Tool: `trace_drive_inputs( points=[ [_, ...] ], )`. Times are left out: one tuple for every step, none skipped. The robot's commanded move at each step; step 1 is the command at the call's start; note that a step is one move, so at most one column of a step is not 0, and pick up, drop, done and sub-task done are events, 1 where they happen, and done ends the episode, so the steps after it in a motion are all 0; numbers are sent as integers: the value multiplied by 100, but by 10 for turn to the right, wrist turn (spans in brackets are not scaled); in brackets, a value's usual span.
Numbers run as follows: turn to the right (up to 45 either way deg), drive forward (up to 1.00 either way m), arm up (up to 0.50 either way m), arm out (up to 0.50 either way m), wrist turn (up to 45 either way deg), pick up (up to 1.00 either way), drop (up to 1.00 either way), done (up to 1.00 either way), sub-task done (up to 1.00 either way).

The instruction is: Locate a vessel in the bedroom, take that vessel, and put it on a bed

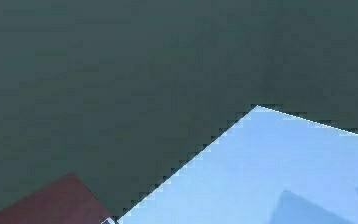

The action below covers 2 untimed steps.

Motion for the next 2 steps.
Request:
trace_drive_inputs(
  points=[
    [-210,0,0,0,0,0,0,0,0],
    [450,0,0,0,0,0,0,0,0]
  ],
)
